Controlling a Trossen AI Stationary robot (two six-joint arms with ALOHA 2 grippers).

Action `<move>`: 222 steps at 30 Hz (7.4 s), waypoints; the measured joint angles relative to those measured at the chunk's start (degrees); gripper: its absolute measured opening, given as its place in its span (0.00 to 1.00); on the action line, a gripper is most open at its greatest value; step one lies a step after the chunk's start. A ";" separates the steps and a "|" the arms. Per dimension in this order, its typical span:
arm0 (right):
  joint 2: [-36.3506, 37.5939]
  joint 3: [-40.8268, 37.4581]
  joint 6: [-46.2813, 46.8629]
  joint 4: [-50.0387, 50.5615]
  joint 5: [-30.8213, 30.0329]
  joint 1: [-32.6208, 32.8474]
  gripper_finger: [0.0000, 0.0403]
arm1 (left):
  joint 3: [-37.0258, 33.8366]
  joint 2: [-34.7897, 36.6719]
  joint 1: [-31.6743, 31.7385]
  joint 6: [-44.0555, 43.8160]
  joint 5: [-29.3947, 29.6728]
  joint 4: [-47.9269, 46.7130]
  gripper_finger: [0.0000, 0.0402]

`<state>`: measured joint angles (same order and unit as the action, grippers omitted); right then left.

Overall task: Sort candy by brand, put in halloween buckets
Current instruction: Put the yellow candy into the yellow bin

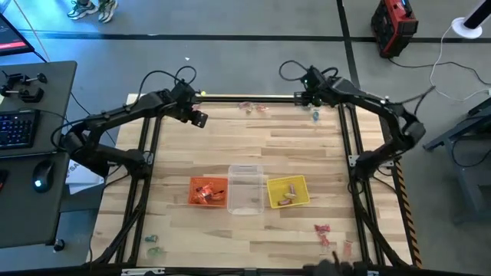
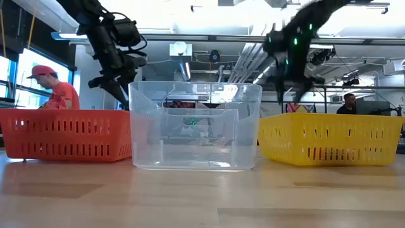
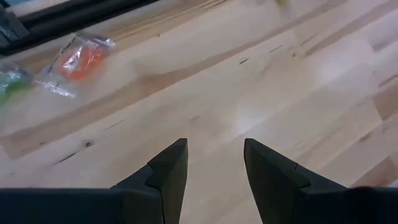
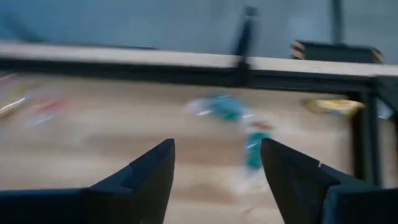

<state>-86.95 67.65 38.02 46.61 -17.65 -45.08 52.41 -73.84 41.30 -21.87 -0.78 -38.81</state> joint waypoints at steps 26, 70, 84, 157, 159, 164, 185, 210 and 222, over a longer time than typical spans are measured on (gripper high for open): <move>-19.18 -1.00 6.66 -1.32 -16.15 -15.73 0.00 | -0.12 0.02 -0.15 6.67 -10.67 2.59 0.37; -20.79 -1.02 2.03 -6.11 -7.69 -18.07 0.00 | -0.08 0.04 -0.33 6.98 -10.75 7.42 0.37; -21.76 -0.96 -7.21 -2.13 1.64 -15.37 0.00 | -0.08 0.04 -0.33 7.18 -10.67 7.65 0.37; -9.02 -3.45 -18.84 9.50 6.16 -10.57 0.01 | -0.10 0.04 -0.50 5.46 -12.90 10.39 0.37; -4.74 -3.45 -18.88 9.99 6.76 -7.93 0.01 | -0.09 0.04 -0.52 5.46 -12.93 10.40 0.37; 6.32 -4.21 -21.81 5.95 17.65 3.45 0.01 | -0.08 0.04 -0.52 5.44 -14.57 11.43 0.37; 16.97 -19.86 -10.08 -15.75 32.24 54.25 0.00 | -0.07 0.04 -8.11 -14.83 -20.44 22.44 0.37; 10.20 -7.73 5.68 -14.71 15.43 57.14 0.59 | 0.01 12.69 -57.58 -22.98 0.23 14.08 0.37; 10.21 -2.03 7.60 -13.17 9.38 56.98 0.59 | -0.03 15.46 -40.20 -22.23 4.64 0.16 0.37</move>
<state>-76.74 65.63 45.63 33.44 -8.27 11.90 52.38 -58.38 1.10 -44.10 3.86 -38.65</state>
